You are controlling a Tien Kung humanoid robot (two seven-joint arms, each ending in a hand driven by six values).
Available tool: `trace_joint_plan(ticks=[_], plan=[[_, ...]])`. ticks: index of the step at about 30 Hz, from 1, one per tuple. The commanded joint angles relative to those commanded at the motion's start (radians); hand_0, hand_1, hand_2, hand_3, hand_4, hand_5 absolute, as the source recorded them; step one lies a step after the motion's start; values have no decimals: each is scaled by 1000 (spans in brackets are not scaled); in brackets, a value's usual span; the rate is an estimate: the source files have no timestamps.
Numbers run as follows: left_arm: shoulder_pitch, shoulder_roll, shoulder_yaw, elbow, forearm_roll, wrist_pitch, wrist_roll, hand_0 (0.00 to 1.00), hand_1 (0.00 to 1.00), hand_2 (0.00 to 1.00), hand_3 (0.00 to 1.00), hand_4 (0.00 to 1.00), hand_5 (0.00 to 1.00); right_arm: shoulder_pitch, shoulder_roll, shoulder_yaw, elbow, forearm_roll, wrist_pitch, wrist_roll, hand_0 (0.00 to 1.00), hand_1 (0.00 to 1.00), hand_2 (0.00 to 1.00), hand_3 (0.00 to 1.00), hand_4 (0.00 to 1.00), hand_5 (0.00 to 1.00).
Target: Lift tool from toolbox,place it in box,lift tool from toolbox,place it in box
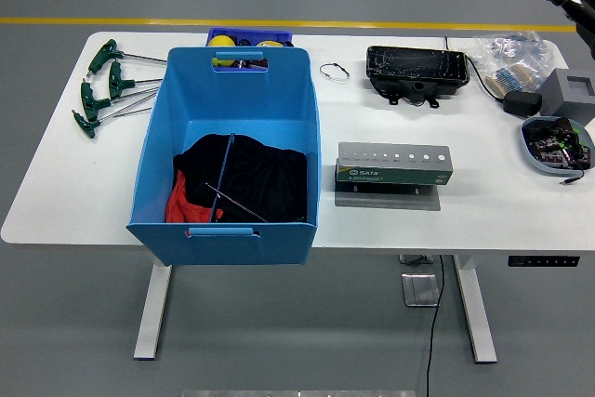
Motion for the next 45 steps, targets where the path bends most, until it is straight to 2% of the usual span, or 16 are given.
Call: trace_joint_plan(ticks=[3,9,13,18,21,25,29,33,37,45], plan=[[0,-2,-2,0,4,0,2,476,468,476,674,715,658,-82,-8,80,43,70,-4,-8,971,888,897,899,998,885],[3,-6,16,0,-16,-5,-2,502,486,490,675,714,659,-272,13,248,142,64,-17,-29,965,885,896,897,998,891],[3,-7,32,0,-27,-9,-3,518,510,514,680,712,666,-373,48,333,190,46,-24,-41,965,888,897,899,998,903],[2,-10,64,0,-56,-17,-7,518,510,514,680,712,666,-491,130,457,245,-28,8,-78,965,888,897,899,998,903],[3,-10,44,0,-32,-19,-2,531,525,543,680,710,665,-543,184,518,269,-61,21,-96,964,889,899,901,998,913],[3,-9,32,0,-14,-20,2,543,535,555,683,708,665,-584,244,573,285,-86,28,-111,962,889,898,901,998,921],[5,-9,19,0,1,-19,5,543,535,555,683,708,665,-631,338,650,295,-106,37,-121,962,889,898,901,998,921],[6,-9,23,0,0,-20,5,552,535,558,684,708,671,-652,401,698,291,-127,52,-131,961,888,897,902,998,929],[8,-9,10,0,15,-20,8,560,542,557,690,709,677,-659,432,720,282,-136,58,-132,960,886,895,902,998,941],[9,-8,36,0,-8,-23,6,566,544,564,692,710,681,-647,437,699,272,-152,83,-141,959,886,896,907,998,953]])
